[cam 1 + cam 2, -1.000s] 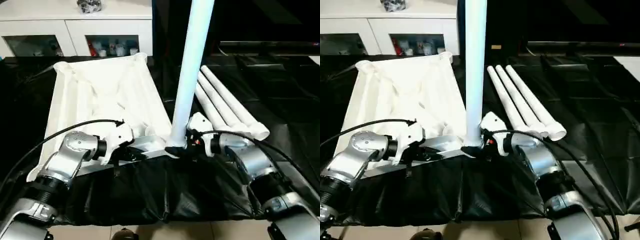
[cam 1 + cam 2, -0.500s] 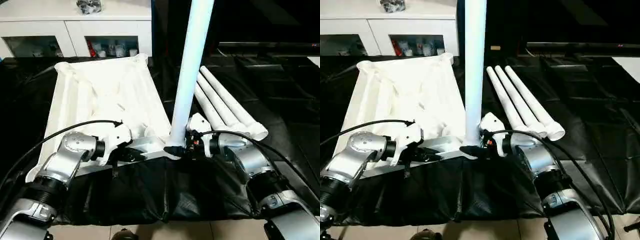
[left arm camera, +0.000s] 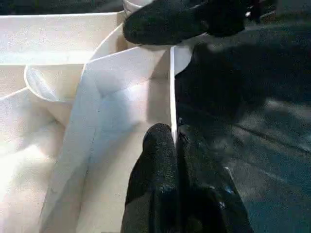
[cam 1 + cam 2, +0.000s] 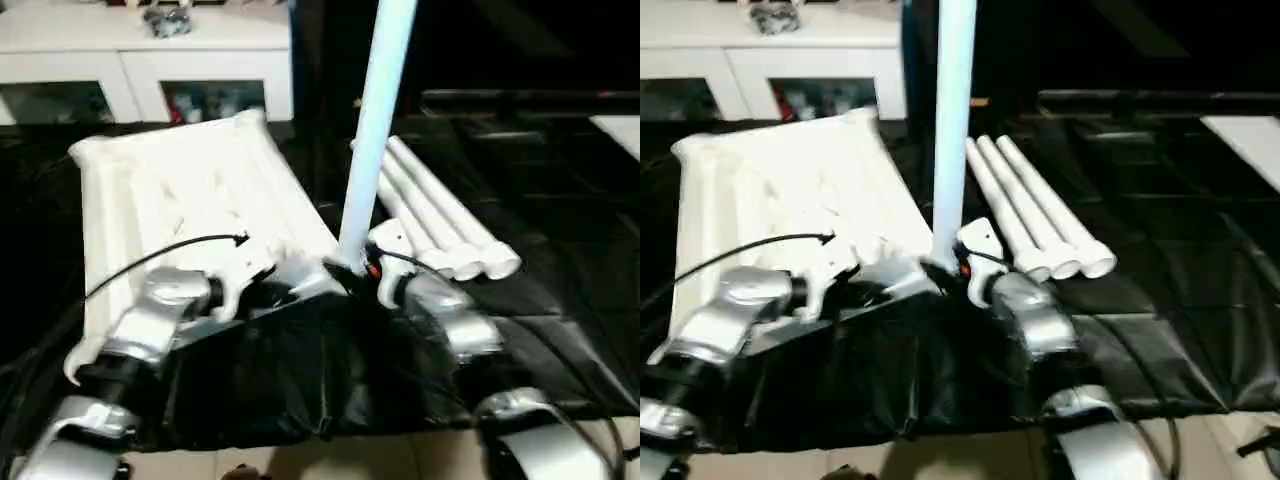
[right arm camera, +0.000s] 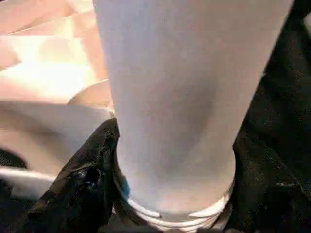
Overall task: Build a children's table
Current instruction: Rotate leg to tighten
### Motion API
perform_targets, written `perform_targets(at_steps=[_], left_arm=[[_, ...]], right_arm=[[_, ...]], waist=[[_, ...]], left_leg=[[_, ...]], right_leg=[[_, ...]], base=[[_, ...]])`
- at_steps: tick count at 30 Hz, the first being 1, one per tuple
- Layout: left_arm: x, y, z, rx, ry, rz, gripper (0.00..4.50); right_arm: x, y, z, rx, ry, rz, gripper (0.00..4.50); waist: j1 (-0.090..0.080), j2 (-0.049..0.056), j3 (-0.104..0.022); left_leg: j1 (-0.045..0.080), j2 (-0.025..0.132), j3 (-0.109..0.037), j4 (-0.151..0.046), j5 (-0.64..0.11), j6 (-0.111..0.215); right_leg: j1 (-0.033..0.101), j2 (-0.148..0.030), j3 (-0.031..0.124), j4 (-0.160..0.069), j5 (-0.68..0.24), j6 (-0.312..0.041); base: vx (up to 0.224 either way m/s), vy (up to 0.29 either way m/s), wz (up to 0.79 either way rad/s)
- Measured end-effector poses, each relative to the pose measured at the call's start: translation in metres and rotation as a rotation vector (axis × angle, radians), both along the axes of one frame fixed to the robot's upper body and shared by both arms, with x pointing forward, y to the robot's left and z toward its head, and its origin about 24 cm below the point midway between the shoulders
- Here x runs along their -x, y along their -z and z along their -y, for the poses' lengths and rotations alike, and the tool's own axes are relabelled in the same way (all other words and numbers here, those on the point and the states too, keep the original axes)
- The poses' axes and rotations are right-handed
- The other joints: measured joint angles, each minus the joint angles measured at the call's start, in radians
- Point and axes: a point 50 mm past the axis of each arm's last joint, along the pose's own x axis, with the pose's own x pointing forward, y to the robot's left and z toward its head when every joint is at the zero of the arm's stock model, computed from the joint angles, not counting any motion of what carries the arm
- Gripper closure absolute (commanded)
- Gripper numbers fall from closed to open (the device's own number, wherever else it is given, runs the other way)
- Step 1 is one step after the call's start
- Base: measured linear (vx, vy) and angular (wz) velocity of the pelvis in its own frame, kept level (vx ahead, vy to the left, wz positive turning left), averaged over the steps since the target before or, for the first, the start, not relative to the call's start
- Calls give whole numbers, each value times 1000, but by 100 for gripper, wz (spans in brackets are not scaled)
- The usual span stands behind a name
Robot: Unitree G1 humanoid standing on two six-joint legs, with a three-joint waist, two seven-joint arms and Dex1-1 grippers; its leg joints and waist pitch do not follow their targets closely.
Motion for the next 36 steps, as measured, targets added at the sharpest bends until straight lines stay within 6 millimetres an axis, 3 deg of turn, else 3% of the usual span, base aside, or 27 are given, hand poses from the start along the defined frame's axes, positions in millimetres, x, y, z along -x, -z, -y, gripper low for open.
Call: perform_targets(at_steps=[1,2,3,9,15,20,24,36], left_arm=[[0,1,1,-5,-8,3,450],[-1,1,2,-8,-14,7,450],[-1,1,3,-10,-16,10,450],[0,0,5,-7,-3,11,450],[6,-5,0,-4,110,10,450],[14,-8,-11,8,202,-21,450],[17,-10,-16,-3,257,-36,450],[24,-11,-22,-14,371,-79,450]], right_arm=[[-1,1,-3,3,19,-2,176],[-1,1,-4,4,33,2,120],[-1,1,-4,6,39,5,106],[-1,-1,0,-36,-2,12,57],[1,-7,15,-23,-213,39,57],[11,-12,34,17,-473,36,57],[16,-16,39,40,-609,25,57],[26,-18,45,86,-830,-20,145]], waist=[[-5,-1,-1],[-7,-1,-1],[-8,-2,0],[-8,-1,0],[-1,-2,0],[21,-2,0],[29,-2,0],[43,-7,1]], left_leg=[[1,0,-1,0,0,0],[1,-1,-2,0,0,0],[2,-2,-2,0,0,0],[-2,-6,-3,-1,0,1],[-11,-6,-3,-2,-1,1],[-13,3,0,-2,0,1],[-13,3,1,-3,0,1],[-12,2,2,-3,0,1]], right_leg=[[2,0,-1,-3,0,0],[3,0,-1,-5,0,0],[2,-1,0,-6,0,0],[3,-2,3,-15,0,0],[-4,-2,4,-10,9,-8],[-8,2,-3,-2,0,-2],[-9,2,-3,-2,-1,-3],[-7,0,-2,-2,-1,-3]], base=[[0,0,0],[0,0,0],[0,0,0],[0,0,0],[0,0,0],[31,-17,1],[0,0,0],[0,0,0]])
